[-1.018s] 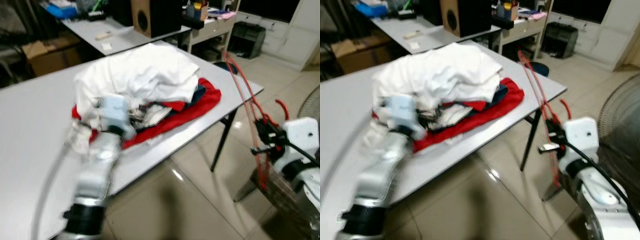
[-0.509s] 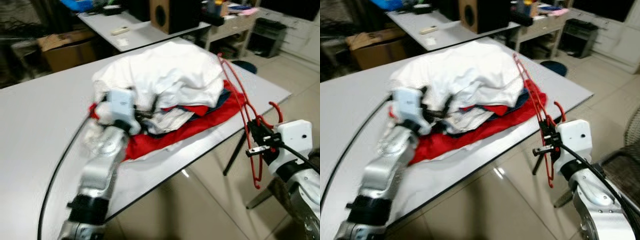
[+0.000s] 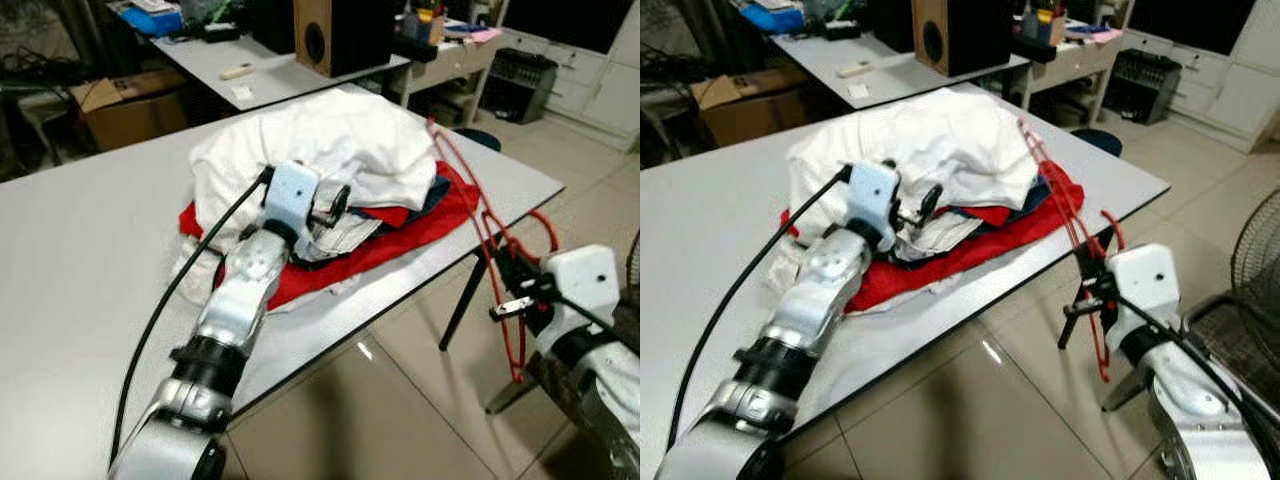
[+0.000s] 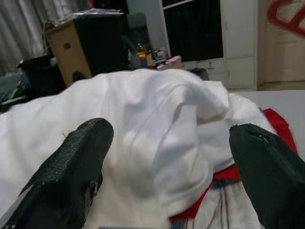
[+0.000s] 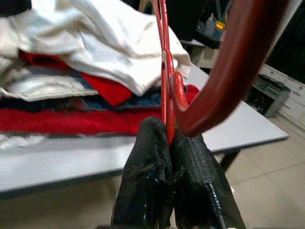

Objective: Hang hanger

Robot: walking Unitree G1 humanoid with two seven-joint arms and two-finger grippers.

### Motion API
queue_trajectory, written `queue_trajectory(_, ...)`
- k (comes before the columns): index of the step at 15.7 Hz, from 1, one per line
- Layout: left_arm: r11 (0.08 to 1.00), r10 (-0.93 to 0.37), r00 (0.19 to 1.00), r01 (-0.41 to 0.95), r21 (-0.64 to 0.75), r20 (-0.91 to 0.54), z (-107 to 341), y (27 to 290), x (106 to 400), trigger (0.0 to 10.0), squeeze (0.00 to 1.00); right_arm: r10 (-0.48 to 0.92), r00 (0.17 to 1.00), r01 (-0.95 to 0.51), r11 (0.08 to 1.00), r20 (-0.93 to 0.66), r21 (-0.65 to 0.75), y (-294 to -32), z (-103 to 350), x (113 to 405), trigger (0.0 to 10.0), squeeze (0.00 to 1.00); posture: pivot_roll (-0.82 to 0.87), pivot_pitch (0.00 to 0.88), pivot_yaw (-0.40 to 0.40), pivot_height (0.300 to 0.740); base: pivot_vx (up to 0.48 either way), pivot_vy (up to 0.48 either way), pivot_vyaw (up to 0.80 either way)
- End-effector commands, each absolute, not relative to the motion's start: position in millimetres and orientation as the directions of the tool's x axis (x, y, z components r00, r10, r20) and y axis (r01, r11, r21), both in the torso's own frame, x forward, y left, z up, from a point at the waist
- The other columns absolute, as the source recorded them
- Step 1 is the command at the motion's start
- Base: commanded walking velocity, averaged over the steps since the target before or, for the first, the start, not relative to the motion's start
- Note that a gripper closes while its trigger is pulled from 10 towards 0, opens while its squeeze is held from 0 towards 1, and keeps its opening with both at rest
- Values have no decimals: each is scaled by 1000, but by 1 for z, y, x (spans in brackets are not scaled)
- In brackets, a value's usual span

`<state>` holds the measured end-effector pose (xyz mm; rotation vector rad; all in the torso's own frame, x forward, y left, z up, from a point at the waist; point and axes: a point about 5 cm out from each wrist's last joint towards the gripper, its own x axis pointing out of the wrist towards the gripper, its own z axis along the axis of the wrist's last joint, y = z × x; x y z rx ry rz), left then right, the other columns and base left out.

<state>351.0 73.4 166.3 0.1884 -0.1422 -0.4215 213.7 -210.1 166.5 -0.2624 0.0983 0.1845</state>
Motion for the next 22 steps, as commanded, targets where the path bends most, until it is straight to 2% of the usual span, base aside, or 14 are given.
queue_trajectory(1,899,-411,907,385,210,95,165,74,355,0,0,167,979,-194,939,-116,-284,-211,168,212,10000,0,-232,0,48,740,0,0,0)
queue_trajectory(2,897,-410,909,387,215,76,162,73,358,0,0,154,979,-189,935,-135,-301,-213,165,209,10000,0,-240,0,55,740,0,0,0)
queue_trajectory(4,924,-319,946,296,242,59,158,84,364,0,0,144,980,-179,937,-138,-299,-214,165,205,10000,0,-248,0,59,740,0,0,0)
queue_trajectory(8,924,-275,958,239,297,86,159,91,367,0,0,141,978,-184,932,-156,-311,-214,162,200,10000,0,-250,0,64,740,0,0,0)
queue_trajectory(10,939,-248,959,204,278,134,166,94,370,0,0,141,978,-185,931,-156,-314,-214,162,199,10000,0,-250,0,64,740,0,0,0)
queue_trajectory(18,887,-306,950,263,379,57,154,90,370,0,0,152,976,-195,929,-157,-315,-212,161,199,10000,0,-243,0,62,740,0,0,0)
queue_trajectory(22,889,-277,959,231,395,62,157,95,374,0,0,156,976,-198,927,-154,-317,-211,162,199,10000,0,-243,0,62,740,0,0,0)
